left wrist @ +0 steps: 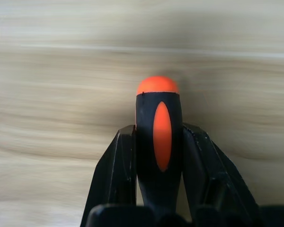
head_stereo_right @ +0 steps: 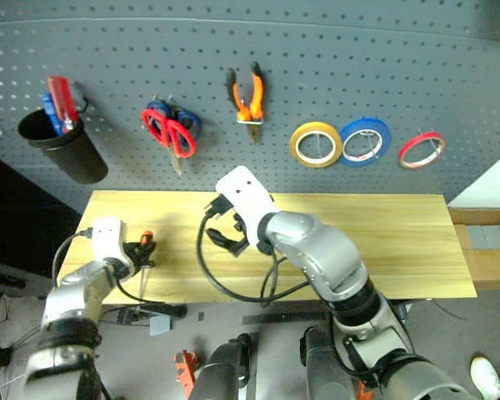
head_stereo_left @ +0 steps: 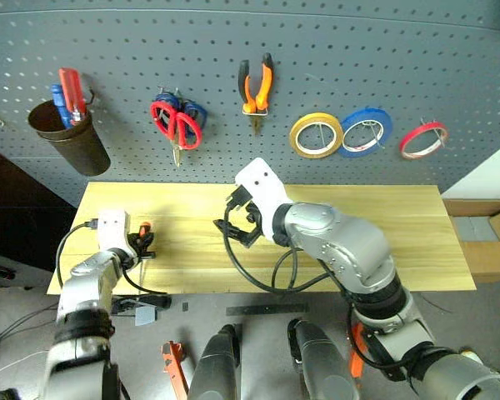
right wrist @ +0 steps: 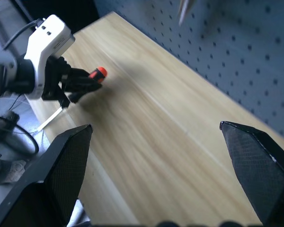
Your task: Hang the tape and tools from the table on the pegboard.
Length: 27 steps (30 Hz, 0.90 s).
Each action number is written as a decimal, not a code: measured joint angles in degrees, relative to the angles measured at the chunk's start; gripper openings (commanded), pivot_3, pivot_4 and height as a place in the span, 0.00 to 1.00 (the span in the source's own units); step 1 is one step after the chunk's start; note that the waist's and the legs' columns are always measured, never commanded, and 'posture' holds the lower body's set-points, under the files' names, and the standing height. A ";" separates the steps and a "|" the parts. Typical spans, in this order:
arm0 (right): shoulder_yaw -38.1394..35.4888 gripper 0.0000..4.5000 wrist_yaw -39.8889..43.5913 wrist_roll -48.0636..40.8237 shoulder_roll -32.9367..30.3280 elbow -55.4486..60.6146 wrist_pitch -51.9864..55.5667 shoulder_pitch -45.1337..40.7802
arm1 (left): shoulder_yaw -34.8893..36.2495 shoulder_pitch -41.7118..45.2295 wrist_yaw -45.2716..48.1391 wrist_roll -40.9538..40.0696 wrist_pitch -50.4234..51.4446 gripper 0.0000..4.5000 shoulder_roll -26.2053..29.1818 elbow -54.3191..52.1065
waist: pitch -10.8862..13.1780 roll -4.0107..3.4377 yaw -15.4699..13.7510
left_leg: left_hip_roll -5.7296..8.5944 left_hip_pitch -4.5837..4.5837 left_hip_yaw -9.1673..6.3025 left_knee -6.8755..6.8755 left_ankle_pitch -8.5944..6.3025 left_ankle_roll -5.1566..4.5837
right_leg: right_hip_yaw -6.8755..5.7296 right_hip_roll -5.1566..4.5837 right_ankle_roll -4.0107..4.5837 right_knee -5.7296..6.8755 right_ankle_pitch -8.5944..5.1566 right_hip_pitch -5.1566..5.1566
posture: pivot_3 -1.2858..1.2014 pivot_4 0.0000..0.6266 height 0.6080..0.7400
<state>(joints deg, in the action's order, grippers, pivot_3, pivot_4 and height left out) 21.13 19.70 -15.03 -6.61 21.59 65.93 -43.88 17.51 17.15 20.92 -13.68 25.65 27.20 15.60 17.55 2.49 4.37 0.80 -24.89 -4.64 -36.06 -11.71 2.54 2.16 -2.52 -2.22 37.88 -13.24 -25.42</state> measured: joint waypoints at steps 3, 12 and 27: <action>-0.17 1.00 5.94 -1.35 -5.68 4.03 -6.71 0.37 | 1.64 -3.17 -3.03 -1.68 -1.38 0.21 -2.45 -14.96 | -0.08 0.09 -0.25 | 0.05 0.03 0.07 -0.01 0.00 -0.01 | -0.07 -0.01 -0.01 -0.03 0.00 0.03 | 0.49 0.40 1.00; -5.59 1.00 17.62 -7.81 -11.18 6.39 -15.50 -0.12 | 1.87 -5.08 -9.12 3.59 -6.36 0.21 -1.63 -33.25 | -0.25 0.13 -0.34 | 0.02 0.08 0.21 -0.06 0.01 0.00 | -0.12 0.34 0.00 0.10 0.01 0.08 | 0.51 0.34 1.00; -7.30 1.00 16.43 -4.08 -5.61 -8.13 -27.01 -9.06 | 6.43 32.13 -8.46 2.23 -16.79 0.21 9.52 -7.23 | -1.24 0.82 -1.82 | 0.08 0.05 0.24 -0.14 0.20 0.32 | -0.32 0.39 0.03 0.09 0.05 0.10 | 0.51 0.28 1.00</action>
<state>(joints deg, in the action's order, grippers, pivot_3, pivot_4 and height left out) 13.83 36.14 -19.11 -12.23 13.46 38.92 -52.95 23.94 49.28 12.46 -11.45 8.86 36.72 8.37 16.31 3.31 2.55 0.89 -24.84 -4.40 -36.20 -11.51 2.86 1.84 -2.12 -2.20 37.98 -13.19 -25.32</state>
